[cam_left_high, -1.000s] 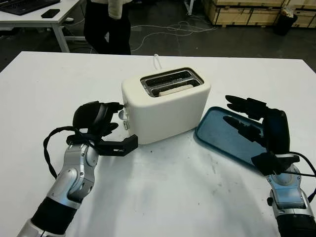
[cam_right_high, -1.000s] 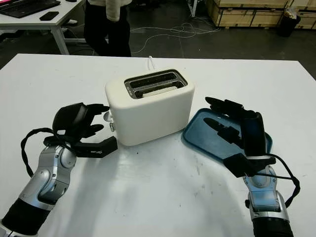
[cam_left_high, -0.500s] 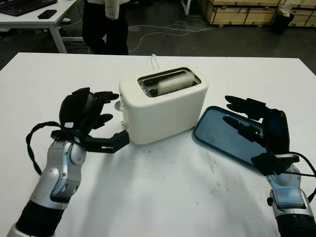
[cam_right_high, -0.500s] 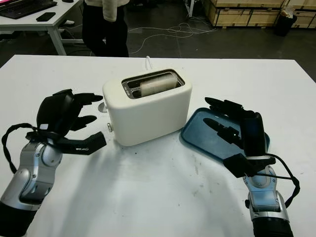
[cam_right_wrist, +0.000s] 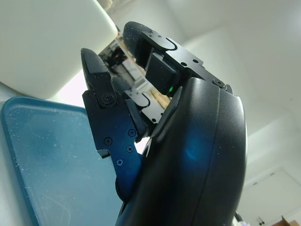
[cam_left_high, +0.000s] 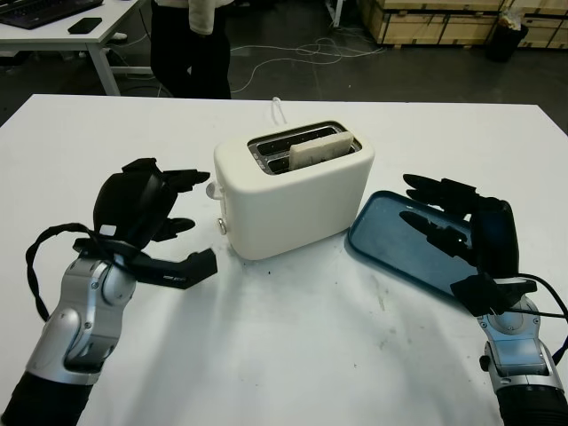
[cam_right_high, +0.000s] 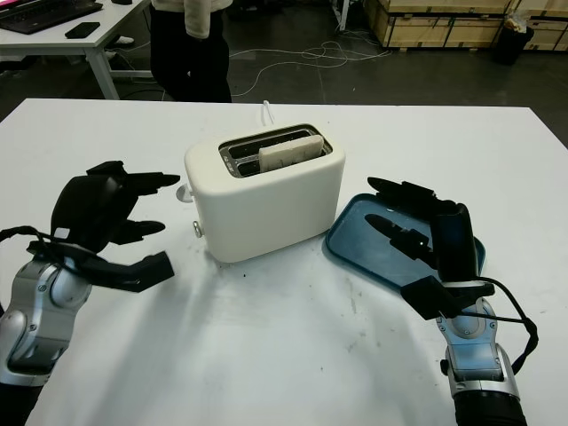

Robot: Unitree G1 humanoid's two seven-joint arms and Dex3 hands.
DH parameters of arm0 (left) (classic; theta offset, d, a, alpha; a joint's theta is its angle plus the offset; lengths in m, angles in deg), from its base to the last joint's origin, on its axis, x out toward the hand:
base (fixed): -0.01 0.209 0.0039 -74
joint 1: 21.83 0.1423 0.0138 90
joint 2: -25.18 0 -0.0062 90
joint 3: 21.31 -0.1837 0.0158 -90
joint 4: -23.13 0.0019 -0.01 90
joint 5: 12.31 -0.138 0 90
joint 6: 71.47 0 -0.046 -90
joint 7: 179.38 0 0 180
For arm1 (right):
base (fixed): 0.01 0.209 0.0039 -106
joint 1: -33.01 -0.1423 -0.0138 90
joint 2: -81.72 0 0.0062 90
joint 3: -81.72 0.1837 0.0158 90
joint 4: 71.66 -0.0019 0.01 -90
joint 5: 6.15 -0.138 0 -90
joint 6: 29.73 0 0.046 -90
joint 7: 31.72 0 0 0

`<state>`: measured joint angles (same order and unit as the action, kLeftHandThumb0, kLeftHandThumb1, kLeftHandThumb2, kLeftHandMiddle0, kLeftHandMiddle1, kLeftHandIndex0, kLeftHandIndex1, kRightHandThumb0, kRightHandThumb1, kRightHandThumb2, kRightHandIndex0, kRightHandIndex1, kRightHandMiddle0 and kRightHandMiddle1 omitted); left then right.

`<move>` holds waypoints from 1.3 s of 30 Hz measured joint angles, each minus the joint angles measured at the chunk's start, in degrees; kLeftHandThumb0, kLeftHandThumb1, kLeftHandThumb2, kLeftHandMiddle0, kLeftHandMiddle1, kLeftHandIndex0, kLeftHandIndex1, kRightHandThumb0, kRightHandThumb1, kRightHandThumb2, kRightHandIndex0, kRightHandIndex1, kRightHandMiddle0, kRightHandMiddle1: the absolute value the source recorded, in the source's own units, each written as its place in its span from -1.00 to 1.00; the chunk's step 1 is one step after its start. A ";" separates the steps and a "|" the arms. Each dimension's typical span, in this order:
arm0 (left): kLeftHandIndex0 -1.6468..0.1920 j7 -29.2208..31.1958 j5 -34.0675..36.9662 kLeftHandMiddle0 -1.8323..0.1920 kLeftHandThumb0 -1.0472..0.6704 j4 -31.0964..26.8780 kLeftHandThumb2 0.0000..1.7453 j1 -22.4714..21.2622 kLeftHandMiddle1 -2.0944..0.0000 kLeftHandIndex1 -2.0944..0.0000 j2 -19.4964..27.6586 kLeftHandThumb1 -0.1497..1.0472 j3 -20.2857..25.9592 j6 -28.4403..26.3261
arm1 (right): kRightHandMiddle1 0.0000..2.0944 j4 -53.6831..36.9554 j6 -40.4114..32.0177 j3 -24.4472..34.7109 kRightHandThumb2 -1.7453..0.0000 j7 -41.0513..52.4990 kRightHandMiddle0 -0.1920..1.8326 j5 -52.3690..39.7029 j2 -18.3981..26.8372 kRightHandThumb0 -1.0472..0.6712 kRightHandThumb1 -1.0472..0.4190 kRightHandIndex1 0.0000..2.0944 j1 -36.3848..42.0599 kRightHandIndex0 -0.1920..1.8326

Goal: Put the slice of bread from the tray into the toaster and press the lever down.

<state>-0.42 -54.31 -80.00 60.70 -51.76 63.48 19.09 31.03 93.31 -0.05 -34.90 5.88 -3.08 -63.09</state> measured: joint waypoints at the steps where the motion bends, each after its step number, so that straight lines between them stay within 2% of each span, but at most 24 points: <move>1: -0.25 -1.36 0.30 0.29 0.23 0.75 -1.00 0.01 -0.31 0.90 0.41 0.21 0.45 2.13 | -1.00 0.00 0.02 0.00 1.00 0.17 0.12 -0.12 0.00 -0.10 -0.68 -1.00 0.00 0.24; 6: -0.43 -6.92 0.82 0.15 0.25 6.44 -1.00 -0.79 -0.25 0.82 4.23 0.21 2.22 13.03 | -1.00 0.03 0.57 -0.02 1.00 0.65 0.13 -0.67 -0.01 -0.14 -0.69 -1.00 -0.01 0.24; 11: -0.54 -10.05 1.60 0.04 0.25 13.30 -0.99 -5.43 -0.20 0.76 7.61 0.23 2.43 23.98 | -1.00 -0.12 0.58 -0.06 1.00 0.67 0.13 -0.67 -0.02 -0.15 -0.70 -1.00 0.01 0.24; 14: -0.58 -10.00 2.14 0.00 0.19 16.93 -0.99 -8.46 -0.19 0.73 9.95 0.24 2.27 29.66 | -1.00 0.05 0.67 -0.10 1.00 0.68 0.13 -0.69 -0.03 -0.14 -0.69 -1.00 -0.01 0.25; 17: -0.61 -9.31 1.95 -0.07 0.05 19.71 -0.99 -11.82 -0.13 0.71 11.87 0.26 1.67 32.53 | -1.00 0.44 0.92 -0.14 1.00 0.68 0.13 -0.70 -0.05 -0.13 -0.68 -1.00 -0.05 0.25; 25: -0.65 -2.10 2.76 -0.25 -0.07 23.91 -1.00 -19.25 0.08 0.72 13.62 0.32 -0.89 35.70 | -1.00 0.77 1.03 -0.15 1.00 0.68 0.13 -0.70 -0.05 -0.15 -0.70 -1.00 -0.06 0.25; 31: -0.68 1.61 4.40 -0.36 -0.03 24.20 -1.00 -19.63 0.10 0.75 12.42 0.20 -1.34 33.60 | -1.00 0.74 1.03 -0.15 1.00 0.73 0.13 -0.71 -0.05 -0.15 -0.70 -1.00 -0.06 0.24; 39: -0.68 7.10 7.01 -0.36 0.03 22.41 -0.99 -19.61 0.13 0.79 10.75 0.23 -1.36 27.80 | -1.00 0.74 1.03 -0.15 1.00 0.77 0.13 -0.71 -0.05 -0.14 -0.70 -1.00 -0.06 0.24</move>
<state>6.69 -47.30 -57.59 41.09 -41.01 62.12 46.89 31.77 94.34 -0.19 -34.13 5.17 -3.13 -63.15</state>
